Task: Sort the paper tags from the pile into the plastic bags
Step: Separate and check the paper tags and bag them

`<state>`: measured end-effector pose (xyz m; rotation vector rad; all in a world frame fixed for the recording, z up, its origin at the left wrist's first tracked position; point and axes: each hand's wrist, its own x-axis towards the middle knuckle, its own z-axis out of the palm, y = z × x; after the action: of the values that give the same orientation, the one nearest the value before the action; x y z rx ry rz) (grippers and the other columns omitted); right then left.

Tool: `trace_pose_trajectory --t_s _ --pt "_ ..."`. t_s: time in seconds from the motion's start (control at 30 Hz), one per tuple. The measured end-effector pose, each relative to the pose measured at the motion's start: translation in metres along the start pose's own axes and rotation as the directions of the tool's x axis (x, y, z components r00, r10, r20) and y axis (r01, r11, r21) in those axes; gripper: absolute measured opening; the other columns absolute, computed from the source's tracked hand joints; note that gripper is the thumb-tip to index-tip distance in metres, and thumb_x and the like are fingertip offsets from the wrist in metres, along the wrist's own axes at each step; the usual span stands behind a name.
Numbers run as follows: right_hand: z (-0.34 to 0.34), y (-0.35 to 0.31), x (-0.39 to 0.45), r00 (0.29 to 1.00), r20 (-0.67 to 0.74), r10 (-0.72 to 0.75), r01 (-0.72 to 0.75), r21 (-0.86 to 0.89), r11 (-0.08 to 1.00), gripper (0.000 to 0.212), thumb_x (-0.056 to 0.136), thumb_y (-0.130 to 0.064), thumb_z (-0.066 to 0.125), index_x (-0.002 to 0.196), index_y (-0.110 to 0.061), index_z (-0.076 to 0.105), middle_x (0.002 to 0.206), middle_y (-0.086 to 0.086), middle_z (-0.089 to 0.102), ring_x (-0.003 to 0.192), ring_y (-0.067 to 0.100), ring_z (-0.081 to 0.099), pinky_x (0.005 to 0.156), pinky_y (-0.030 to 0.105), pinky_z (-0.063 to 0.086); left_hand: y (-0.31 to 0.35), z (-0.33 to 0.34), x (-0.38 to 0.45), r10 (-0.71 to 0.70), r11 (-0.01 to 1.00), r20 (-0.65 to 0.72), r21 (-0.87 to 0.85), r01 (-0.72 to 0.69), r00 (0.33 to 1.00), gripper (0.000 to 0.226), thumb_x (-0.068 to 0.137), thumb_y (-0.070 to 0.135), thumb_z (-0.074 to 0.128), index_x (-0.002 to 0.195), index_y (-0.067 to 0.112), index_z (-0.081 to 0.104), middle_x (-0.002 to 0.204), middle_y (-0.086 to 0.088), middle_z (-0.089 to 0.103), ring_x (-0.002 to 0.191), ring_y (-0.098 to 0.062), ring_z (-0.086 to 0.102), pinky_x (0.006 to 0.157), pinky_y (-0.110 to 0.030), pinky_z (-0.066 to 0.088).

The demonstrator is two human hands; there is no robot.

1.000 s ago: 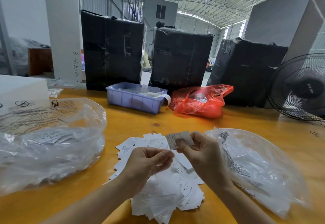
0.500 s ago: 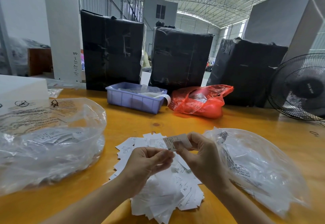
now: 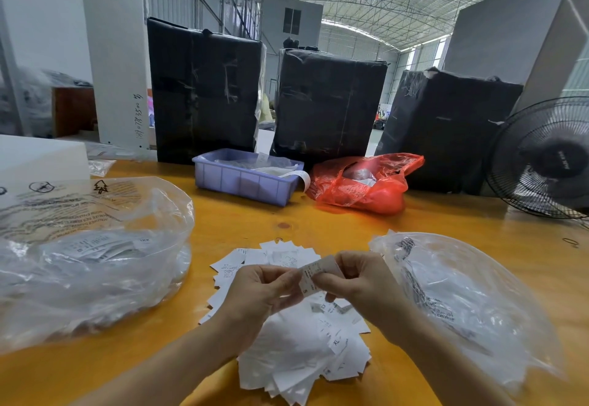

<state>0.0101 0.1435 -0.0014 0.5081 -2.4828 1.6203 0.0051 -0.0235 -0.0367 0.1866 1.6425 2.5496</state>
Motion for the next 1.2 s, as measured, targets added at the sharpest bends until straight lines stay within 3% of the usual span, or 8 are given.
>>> trace_pose_trajectory --t_s 0.17,0.33,0.47,0.5,0.63,0.8,0.93,1.2 --pt "-0.001 0.002 0.0 0.994 0.092 0.066 -0.06 -0.065 0.996 0.005 0.085 -0.01 0.067 0.089 -0.007 0.07 0.069 0.003 0.067 0.053 0.003 0.056 0.052 0.017 0.043 -0.002 0.0 -0.001 -0.007 0.999 0.018 0.031 0.006 1.0 0.027 0.07 0.011 0.065 0.084 -0.012 0.07 0.091 -0.027 0.07 0.085 -0.033 0.07 0.075 -0.035 0.059" --pt "0.006 -0.003 -0.002 0.964 0.24 0.118 -0.077 -0.173 0.982 0.024 0.098 -0.017 0.048 0.093 0.002 0.062 0.079 -0.003 0.058 0.057 0.001 0.048 0.058 0.02 0.043 -0.004 0.003 -0.003 -0.019 0.997 0.037 0.08 0.016 0.999 0.023 0.072 0.019 0.066 0.076 -0.001 0.076 0.083 -0.02 0.072 0.078 -0.024 0.07 0.068 -0.029 0.057" --pt "0.006 -0.013 -0.007 0.913 0.39 0.118 -0.037 -0.21 0.977 0.014 0.097 -0.025 0.051 0.085 -0.029 0.057 0.078 -0.008 0.054 0.06 -0.003 0.05 0.061 0.019 0.049 -0.004 0.004 -0.003 -0.036 0.997 -0.038 0.071 0.039 0.999 0.025 0.069 0.023 0.068 0.077 0.0 0.076 0.085 -0.02 0.072 0.076 -0.026 0.069 0.071 -0.034 0.058" --pt "0.008 -0.013 -0.008 0.915 0.388 0.11 -0.043 -0.177 0.983 0.008 0.094 -0.026 0.055 0.094 -0.034 0.055 0.085 -0.007 0.056 0.064 -0.002 0.053 0.065 0.022 0.051 -0.004 0.004 -0.003 -0.039 0.998 -0.06 0.052 0.042 0.997 0.028 0.069 0.022 0.069 0.08 -0.002 0.075 0.088 -0.023 0.071 0.078 -0.029 0.069 0.073 -0.037 0.058" --pt "0.014 -0.003 -0.006 0.987 0.145 0.077 -0.065 -0.082 0.994 0.058 0.082 -0.014 0.072 0.133 -0.023 0.046 0.107 0.002 0.056 0.076 0.017 0.063 0.077 0.037 0.058 -0.001 0.006 -0.004 -0.051 0.997 -0.15 -0.058 0.042 0.987 0.033 0.073 0.018 0.068 0.088 -0.011 0.07 0.086 -0.024 0.069 0.073 -0.026 0.067 0.067 -0.031 0.059" --pt "0.023 0.001 -0.009 0.996 0.068 -0.059 0.069 -0.163 0.984 0.046 0.08 -0.011 0.074 0.124 -0.012 0.06 0.105 -0.006 0.055 0.083 0.007 0.064 0.079 0.025 0.056 0.001 0.007 -0.004 -0.055 0.994 -0.227 -0.105 0.032 0.972 0.028 0.079 0.019 0.067 0.088 -0.007 0.071 0.075 -0.015 0.067 0.064 -0.017 0.064 0.055 -0.024 0.055" --pt "0.026 0.0 -0.009 0.996 0.055 -0.07 0.073 -0.059 0.996 0.034 0.078 -0.01 0.076 0.109 -0.022 0.068 0.1 0.0 0.061 0.079 0.013 0.065 0.076 0.028 0.057 0.002 0.007 -0.004 -0.049 0.995 -0.25 -0.092 0.027 0.967 0.027 0.076 0.023 0.069 0.083 -0.002 0.073 0.074 -0.015 0.067 0.065 -0.02 0.063 0.056 -0.026 0.051" --pt "0.014 0.008 -0.004 0.976 0.027 0.217 -0.21 0.392 0.896 0.007 0.082 -0.003 0.068 0.084 -0.004 0.074 0.075 0.016 0.071 0.064 0.018 0.063 0.063 0.026 0.054 0.011 0.009 -0.005 -0.127 0.992 -0.101 -0.039 0.124 0.987 0.038 0.071 0.03 0.069 0.091 -0.002 0.073 0.077 -0.011 0.071 0.069 -0.019 0.067 0.058 -0.024 0.055"
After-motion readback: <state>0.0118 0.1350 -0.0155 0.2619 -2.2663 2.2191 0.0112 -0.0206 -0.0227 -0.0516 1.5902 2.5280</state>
